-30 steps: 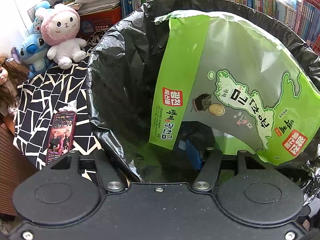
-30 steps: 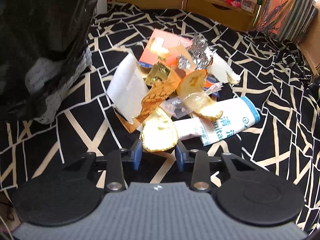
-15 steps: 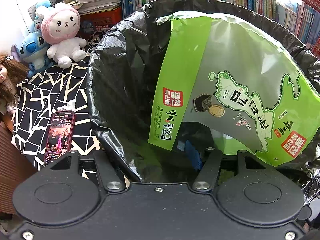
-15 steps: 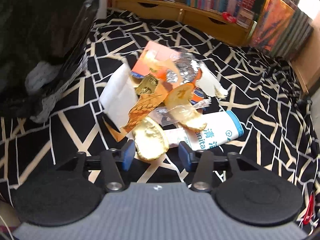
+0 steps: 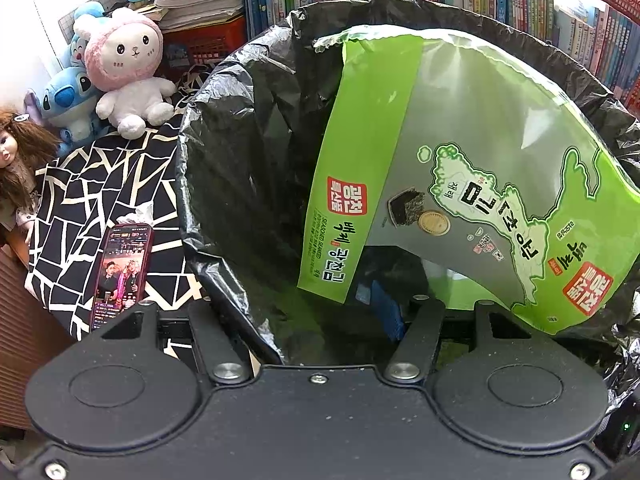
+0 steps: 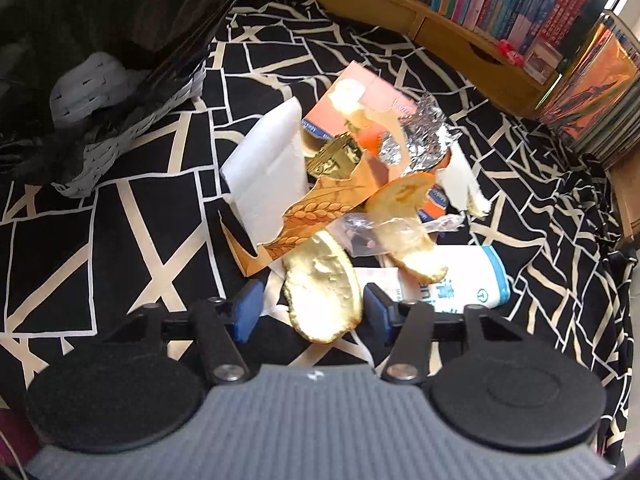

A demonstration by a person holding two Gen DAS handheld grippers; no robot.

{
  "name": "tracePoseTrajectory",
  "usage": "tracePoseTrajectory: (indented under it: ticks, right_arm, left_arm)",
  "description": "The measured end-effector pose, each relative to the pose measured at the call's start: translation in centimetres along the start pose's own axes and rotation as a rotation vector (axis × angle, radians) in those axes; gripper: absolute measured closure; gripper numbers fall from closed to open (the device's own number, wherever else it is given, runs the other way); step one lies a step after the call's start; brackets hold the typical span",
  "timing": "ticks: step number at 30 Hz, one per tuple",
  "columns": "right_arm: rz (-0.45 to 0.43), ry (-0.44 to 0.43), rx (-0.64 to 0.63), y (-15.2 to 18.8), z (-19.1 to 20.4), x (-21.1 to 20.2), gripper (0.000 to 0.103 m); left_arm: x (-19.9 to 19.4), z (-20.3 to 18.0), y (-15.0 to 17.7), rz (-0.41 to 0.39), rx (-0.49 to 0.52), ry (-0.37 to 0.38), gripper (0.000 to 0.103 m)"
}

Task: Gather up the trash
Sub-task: 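Close the right tool on the yellow bread crust and lift it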

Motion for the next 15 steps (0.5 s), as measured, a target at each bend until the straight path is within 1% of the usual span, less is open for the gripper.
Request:
tracePoseTrajectory:
  ticks: [1, 4, 5, 6, 7, 10, 14, 15]
  right_arm:
    - [0.004, 0.0, 0.004, 0.1, 0.0, 0.0, 0.051]
    - [-0.006, 0.0, 0.031, 0.1, -0.2, -0.3, 0.064]
    - [-0.013, 0.003, 0.039, 0.1, -0.3, -0.5, 0.065]
    - [-0.02, 0.006, 0.049, 0.0, -0.5, -0.7, 0.074]
    - [-0.022, 0.014, 0.059, 0.0, -0.7, -0.9, 0.08]
    - [-0.024, 0.01, 0.102, -0.1, -1.4, -1.3, 0.084]
    - [-0.022, 0.01, 0.111, 0.1, -1.7, -1.7, 0.084]
    - [-0.017, 0.008, 0.109, 0.2, -1.6, -1.8, 0.082]
  left_arm:
    - [0.0, 0.0, 0.0, 0.001, 0.0, -0.001, 0.043]
    - [0.0, 0.0, 0.0, 0.001, -0.002, -0.001, 0.043]
    - [0.0, 0.0, 0.0, 0.0, -0.001, -0.001, 0.043]
    - [0.0, 0.0, 0.0, 0.0, -0.001, -0.002, 0.043]
    - [0.0, 0.1, 0.0, 0.0, -0.002, -0.001, 0.043]
    - [0.0, 0.1, 0.0, 0.0, -0.002, -0.001, 0.043]
    - [0.0, 0.0, 0.0, -0.001, -0.002, 0.002, 0.043]
    - [0.0, 0.0, -0.1, -0.001, -0.002, 0.002, 0.043]
Point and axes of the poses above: each gripper's, at about its wrist camera, not at the fingertips, and x roughly the way its jaws point, z to its left, y to its underside, the point moved 8 cm from there along x, roughly the way its jaws point, and after that the axes turned 15 degrees about -z, right-handed, at the moved point
